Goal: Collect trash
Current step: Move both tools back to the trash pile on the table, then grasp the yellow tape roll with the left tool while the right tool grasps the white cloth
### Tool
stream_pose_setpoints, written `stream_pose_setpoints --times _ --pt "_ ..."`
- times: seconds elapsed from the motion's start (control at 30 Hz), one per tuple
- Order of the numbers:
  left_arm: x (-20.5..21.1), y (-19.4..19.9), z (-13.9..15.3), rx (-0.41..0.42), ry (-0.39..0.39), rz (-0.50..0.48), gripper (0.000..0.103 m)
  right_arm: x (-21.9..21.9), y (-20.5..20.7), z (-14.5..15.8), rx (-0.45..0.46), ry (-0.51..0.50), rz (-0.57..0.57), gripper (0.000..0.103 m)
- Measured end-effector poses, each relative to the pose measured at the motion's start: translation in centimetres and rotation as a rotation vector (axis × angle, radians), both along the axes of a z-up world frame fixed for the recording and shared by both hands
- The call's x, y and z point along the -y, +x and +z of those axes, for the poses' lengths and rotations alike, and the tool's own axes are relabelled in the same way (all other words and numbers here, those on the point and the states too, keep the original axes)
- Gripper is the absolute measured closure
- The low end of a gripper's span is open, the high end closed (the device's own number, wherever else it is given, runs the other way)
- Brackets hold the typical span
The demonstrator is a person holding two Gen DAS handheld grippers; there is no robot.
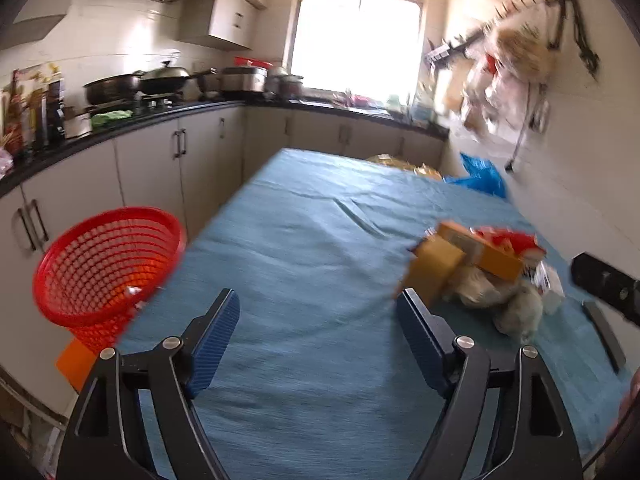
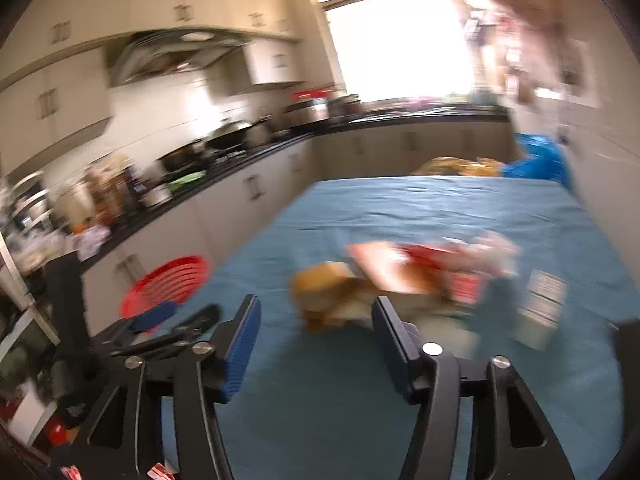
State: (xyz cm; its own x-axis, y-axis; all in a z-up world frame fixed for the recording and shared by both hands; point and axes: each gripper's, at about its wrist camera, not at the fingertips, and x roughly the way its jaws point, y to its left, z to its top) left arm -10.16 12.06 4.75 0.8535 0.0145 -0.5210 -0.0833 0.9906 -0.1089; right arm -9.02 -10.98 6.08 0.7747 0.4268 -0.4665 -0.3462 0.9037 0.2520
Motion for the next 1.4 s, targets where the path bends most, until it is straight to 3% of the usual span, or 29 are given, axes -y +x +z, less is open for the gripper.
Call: stream_pose_setpoints --times 0.1,0.2,0.5,0.7,0.87,1.1,1.2,1.33,1.4 --pt "1.3 -0.3 0.3 0.040 0.063 0.017 0.018 2.6 0.7 -1.2 -0.048 0.009 -0.046 0.036" --pt "1.5 0.0 0.1 0.017 0.077 0.005 0.017 3.6 1.4 -2.2 -0.076 -0.011 -0.065 0.033" --pt "2.2 0.3 -0.5 -0.032 0.107 -0.043 0.017 2.1 5.1 -4.1 -0.151 -0.075 -0.054 0.028" --pt "2.8 2.5 0.0 -0.115 0.028 -0.156 0.016 2.0 7.3 -5.6 -0.226 -0.046 -0.034 0.028" --pt "4.8 5.6 0.1 -0.153 0.087 -0.188 0.013 3.7 8.0 -6.7 -0.291 0.073 -0.030 0.056" --pt "6.5 8.8 -0.5 -0.187 0.144 -0.197 0.014 5.6 7.4 -6.9 -0.273 0.195 -0.032 0.059" --pt "7.4 9.8 -1.0 -0.203 0.167 -0.208 0.024 5.8 7.1 -6.7 -0.255 0.214 -0.023 0.059" --pt "8.0 10.9 -1.8 -0.242 0.157 -0.230 0.063 6.1 6.7 -6.6 -0.242 0.244 -0.011 0.059" --pt "8.0 11.1 -2.1 -0.256 0.143 -0.233 0.073 6.3 6.5 -6.6 -0.235 0.253 -0.009 0.059"
